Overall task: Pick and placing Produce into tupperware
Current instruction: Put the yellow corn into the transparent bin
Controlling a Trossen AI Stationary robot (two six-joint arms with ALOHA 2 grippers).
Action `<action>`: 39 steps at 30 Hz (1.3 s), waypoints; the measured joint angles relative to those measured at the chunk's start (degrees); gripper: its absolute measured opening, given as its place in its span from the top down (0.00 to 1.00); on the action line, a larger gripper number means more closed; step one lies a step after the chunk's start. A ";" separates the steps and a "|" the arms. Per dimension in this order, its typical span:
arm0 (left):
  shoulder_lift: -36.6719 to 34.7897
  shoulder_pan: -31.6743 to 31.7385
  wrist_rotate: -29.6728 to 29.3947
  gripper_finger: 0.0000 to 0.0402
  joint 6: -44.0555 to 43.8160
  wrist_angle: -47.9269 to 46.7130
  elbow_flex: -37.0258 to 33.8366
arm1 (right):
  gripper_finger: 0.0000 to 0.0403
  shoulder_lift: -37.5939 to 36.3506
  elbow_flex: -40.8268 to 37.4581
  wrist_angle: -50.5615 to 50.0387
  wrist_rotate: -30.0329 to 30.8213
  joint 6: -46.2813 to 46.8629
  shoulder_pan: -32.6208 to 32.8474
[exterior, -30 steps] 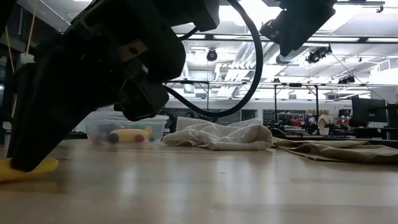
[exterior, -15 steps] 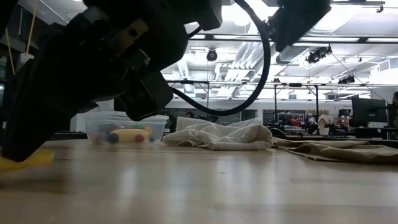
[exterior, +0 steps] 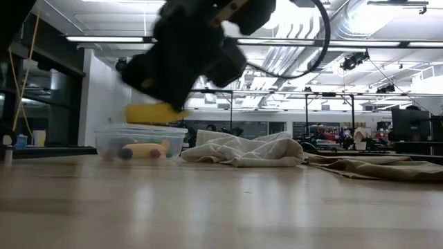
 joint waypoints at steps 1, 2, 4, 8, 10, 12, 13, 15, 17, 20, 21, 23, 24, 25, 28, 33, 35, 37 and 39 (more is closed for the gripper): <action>-0.02 0.86 -1.80 0.95 1.41 -1.23 1.46 | 0.74 -0.46 1.27 0.22 0.00 -0.22 -0.09; -0.02 1.74 -3.42 0.95 2.65 -2.35 2.81 | 0.74 -1.09 2.34 0.68 0.02 -0.40 -0.25; -0.02 3.61 -6.01 0.95 4.82 -4.27 5.47 | 0.74 -2.47 4.38 1.43 -0.02 -0.66 -0.92; -0.02 7.45 -9.71 0.95 9.35 -7.09 10.87 | 0.74 -7.02 6.50 4.12 0.00 -0.20 -3.93; -0.02 9.20 -11.52 0.95 11.63 -7.88 13.49 | 0.74 -10.23 6.54 5.46 0.02 0.95 -6.26; -0.02 10.88 -13.34 0.95 14.07 -8.37 16.30 | 0.74 -13.44 6.54 6.40 0.00 2.28 -8.93; -0.02 11.71 -14.15 0.95 15.38 -8.67 17.73 | 0.74 -15.00 6.54 6.63 0.02 3.15 -10.33; -0.02 13.39 -16.16 0.95 17.88 -9.76 21.09 | 0.74 -18.24 5.80 8.30 0.04 4.81 -12.80; -0.02 15.00 -17.92 0.95 20.34 -10.40 24.86 | 0.74 -21.86 3.42 10.87 0.19 7.36 -14.56; -0.11 17.01 -20.72 0.95 23.14 -11.03 31.95 | 0.74 -28.03 -3.41 16.33 0.57 11.66 -16.09; -0.40 17.42 -21.82 0.95 24.41 -10.79 34.57 | 0.74 -30.14 -6.41 18.41 0.89 13.55 -16.42; -1.54 17.50 -25.03 0.95 27.65 -9.48 38.58 | 0.74 -34.53 -12.92 22.76 1.45 17.36 -16.69; -3.71 17.41 -25.92 0.95 29.05 -7.39 37.78 | 0.74 -36.76 -16.40 24.78 2.05 19.60 -16.69; -6.13 17.76 -26.42 0.95 29.81 -5.39 35.88 | 0.74 -38.78 -19.62 26.87 2.91 21.90 -16.69; -12.31 18.25 -29.82 0.95 31.84 -3.89 33.14 | 0.74 -44.70 -28.86 34.14 4.12 28.79 -16.69; -20.76 18.36 -38.49 0.95 36.58 -6.77 32.45 | 0.74 -50.59 -40.73 45.67 5.30 37.97 -16.52; -23.53 18.20 -40.24 0.95 37.35 -9.30 32.45 | 0.74 -51.39 -44.23 48.58 6.69 40.26 -16.18; -25.77 18.27 -41.44 0.95 37.65 -12.89 32.40 | 0.74 -51.41 -46.70 50.80 8.13 41.83 -15.54; -27.55 18.36 -42.91 0.95 37.58 -16.28 32.37 | 0.74 -51.10 -48.22 52.06 9.42 42.16 -14.71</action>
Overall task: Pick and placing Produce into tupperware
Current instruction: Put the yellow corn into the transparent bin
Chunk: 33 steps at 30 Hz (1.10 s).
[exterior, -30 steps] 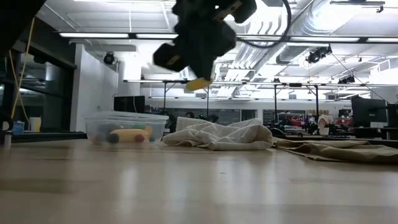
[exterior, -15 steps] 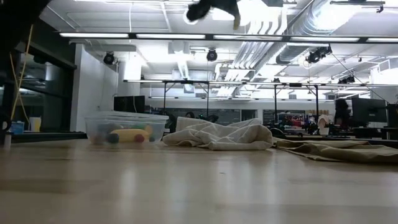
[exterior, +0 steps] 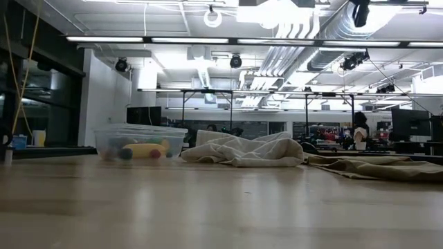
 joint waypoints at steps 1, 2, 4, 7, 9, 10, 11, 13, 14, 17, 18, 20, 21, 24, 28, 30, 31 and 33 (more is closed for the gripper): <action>-0.87 0.07 -0.58 0.95 -0.11 -2.17 -0.08 | 0.74 0.34 -0.37 0.28 1.15 0.03 0.49; -1.79 0.03 -1.00 0.95 -0.24 -3.63 -0.22 | 0.74 0.79 -0.44 0.22 2.19 0.13 1.06; -4.15 -0.08 -1.04 0.95 -0.29 -5.23 -1.44 | 0.74 1.71 -0.44 0.83 4.34 0.01 2.18; -8.57 -0.10 -1.33 0.95 -0.45 -5.25 -5.78 | 0.74 2.90 -0.41 2.66 6.91 -0.31 3.89; -12.26 -0.04 -1.58 0.95 -0.67 -4.19 -9.88 | 0.74 3.60 -0.40 2.71 8.68 -0.36 5.03; -14.23 -0.04 -1.81 0.95 -0.84 -3.27 -12.28 | 0.74 3.91 -0.40 2.71 9.41 -0.38 5.58; -16.39 -0.04 -1.80 0.95 -1.12 -1.90 -14.74 | 0.74 4.29 -0.40 2.71 10.39 -0.36 6.18; -20.72 -0.06 -1.77 0.95 -1.55 0.56 -20.30 | 0.74 4.90 -0.40 2.70 12.50 -0.28 7.27; -22.97 -0.09 -1.64 0.95 -1.96 1.92 -23.07 | 0.74 5.16 -0.40 2.75 13.44 -0.27 7.73; -29.57 -0.04 -1.76 0.95 -2.96 6.04 -31.79 | 0.74 6.08 -0.40 2.84 16.11 0.55 8.97; -31.69 -0.04 -2.09 0.95 -3.34 7.18 -34.50 | 0.74 6.38 -0.40 2.83 16.81 0.98 9.25; -35.41 -0.04 -3.06 0.95 -4.27 9.35 -39.46 | 0.74 7.09 -0.40 3.29 17.65 1.19 9.81; -37.06 -0.04 -3.73 0.95 -4.66 10.02 -41.72 | 0.74 7.49 -0.40 3.59 18.06 1.42 9.99; -40.53 -0.06 -6.44 0.95 -6.25 11.14 -46.87 | 0.74 8.76 -0.40 4.86 19.02 2.11 10.37; -42.26 -0.04 -8.60 0.95 -6.81 11.30 -50.32 | 0.74 10.59 -0.38 5.68 19.93 3.57 10.36; -42.28 -0.04 -9.10 0.95 -6.46 11.03 -51.33 | 0.74 11.71 -0.38 5.64 20.77 4.88 10.35; -42.16 -0.04 -9.19 0.95 -6.23 10.72 -51.78 | 0.74 12.33 -0.38 5.63 21.11 5.54 10.35; -41.54 -0.04 -9.37 0.95 -6.00 9.97 -52.50 | 0.74 13.70 -0.38 5.64 21.49 6.44 10.35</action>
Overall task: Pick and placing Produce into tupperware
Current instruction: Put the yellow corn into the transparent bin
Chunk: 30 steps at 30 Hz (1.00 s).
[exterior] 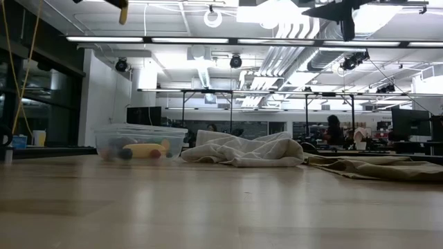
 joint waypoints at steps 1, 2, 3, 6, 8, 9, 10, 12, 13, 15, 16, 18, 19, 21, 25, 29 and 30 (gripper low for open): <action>0.18 0.00 0.00 0.95 0.00 -0.02 -0.36 | 0.74 0.65 0.00 -0.02 0.02 0.87 0.00; 0.33 0.00 0.04 0.95 0.10 -0.08 -0.94 | 0.74 1.43 0.00 -0.02 0.01 1.36 0.00; 0.46 0.04 0.28 0.95 0.75 0.11 -1.50 | 0.74 2.22 0.00 -0.07 0.00 2.15 0.00; 0.47 0.04 1.25 0.95 1.55 0.54 -3.21 | 0.74 4.48 0.00 -0.42 -0.03 3.74 0.00; 0.46 0.04 1.32 0.95 1.51 0.70 -4.57 | 0.74 5.84 0.00 -0.43 -0.25 4.60 0.00; 0.42 0.04 1.38 0.95 1.51 1.20 -5.43 | 0.74 6.54 0.01 -0.37 -0.61 4.81 0.00; 0.36 0.04 1.47 0.95 1.51 1.96 -6.37 | 0.74 7.25 0.02 -0.37 -1.11 5.18 0.00; 0.32 0.04 1.51 0.95 1.65 3.80 -8.29 | 0.74 8.46 0.02 -0.40 -1.76 5.65 0.00; 0.29 0.04 1.52 0.95 1.82 5.05 -9.34 | 0.74 8.94 0.02 -0.37 -2.29 5.85 0.00; 0.30 0.49 1.79 0.95 2.29 7.68 -11.58 | 0.74 9.76 0.02 -0.37 -2.65 6.19 0.00; 0.34 1.42 2.72 0.95 2.42 8.94 -12.66 | 0.74 9.98 0.02 -0.39 -2.78 6.19 0.00; 0.34 3.97 5.58 0.95 2.54 11.52 -14.99 | 0.74 10.26 0.02 -0.20 -2.82 6.52 0.00; 0.34 5.60 7.13 0.95 2.58 12.59 -16.24 | 0.74 10.26 0.02 -0.22 -2.96 6.71 0.00; 0.40 9.31 10.24 0.95 3.30 14.19 -18.47 | 0.74 10.26 0.02 -0.09 -3.22 6.77 0.00; 0.58 15.24 16.92 0.95 5.61 18.50 -22.17 | 0.74 10.26 0.02 -0.05 -4.05 6.79 0.00; 1.87 19.38 23.46 0.95 7.12 21.84 -25.49 | 0.74 10.26 0.02 -0.09 -4.20 6.62 0.00; 2.35 19.96 24.68 0.95 7.53 22.43 -26.02 | 0.74 10.26 0.02 -0.11 -4.20 6.60 0.00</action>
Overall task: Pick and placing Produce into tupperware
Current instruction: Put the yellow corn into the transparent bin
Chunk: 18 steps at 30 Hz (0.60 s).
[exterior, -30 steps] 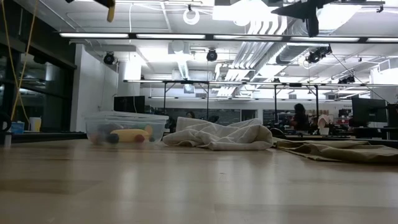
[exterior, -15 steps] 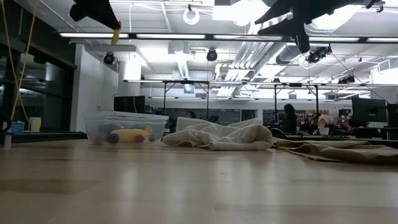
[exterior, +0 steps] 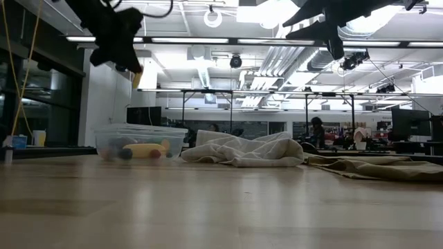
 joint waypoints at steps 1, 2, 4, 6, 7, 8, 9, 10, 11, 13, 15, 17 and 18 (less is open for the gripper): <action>0.68 0.41 1.00 0.95 0.47 0.56 -0.61 | 0.74 0.00 0.00 -0.02 0.00 -0.04 0.00; 1.40 0.49 1.84 0.95 0.89 0.87 -1.21 | 0.74 0.00 0.00 -0.04 -0.01 -0.15 0.00; 2.78 0.43 2.56 0.95 1.39 1.58 -2.25 | 0.74 0.00 0.00 -0.47 -0.01 -0.47 0.00; 4.22 0.36 2.86 0.95 1.92 2.35 -2.84 | 0.74 0.00 0.00 -1.29 -0.02 -0.48 0.00; 5.25 0.36 2.89 0.95 2.24 2.46 -3.06 | 0.74 0.00 0.00 -1.77 -0.02 -0.46 0.00; 6.37 0.31 3.23 0.95 2.47 2.56 -3.19 | 0.74 0.00 0.02 -2.37 -0.02 -0.46 0.00; 7.53 0.34 3.60 0.95 2.71 2.68 -3.25 | 0.74 0.00 0.01 -2.64 -0.06 -0.44 0.00; 8.66 0.34 4.03 0.95 3.00 2.90 -3.25 | 0.74 0.00 0.00 -2.67 -0.25 -0.28 0.00; 9.83 0.32 4.40 0.95 3.15 3.25 -3.25 | 0.74 0.00 0.02 -2.65 -0.43 -0.05 0.00; 12.11 0.28 4.79 0.95 3.23 3.41 -3.25 | 0.74 0.00 0.02 -2.74 -0.45 -0.01 0.00; 14.35 0.28 4.79 0.95 3.58 4.16 -3.25 | 0.74 0.00 0.02 -2.78 -0.46 -0.02 0.00; 16.17 0.31 5.25 0.95 3.91 5.10 -3.25 | 0.74 0.00 0.02 -2.83 -0.48 0.00 0.00; 17.05 0.32 5.40 0.95 3.97 5.56 -3.25 | 0.74 0.00 0.02 -2.84 -0.48 0.00 0.00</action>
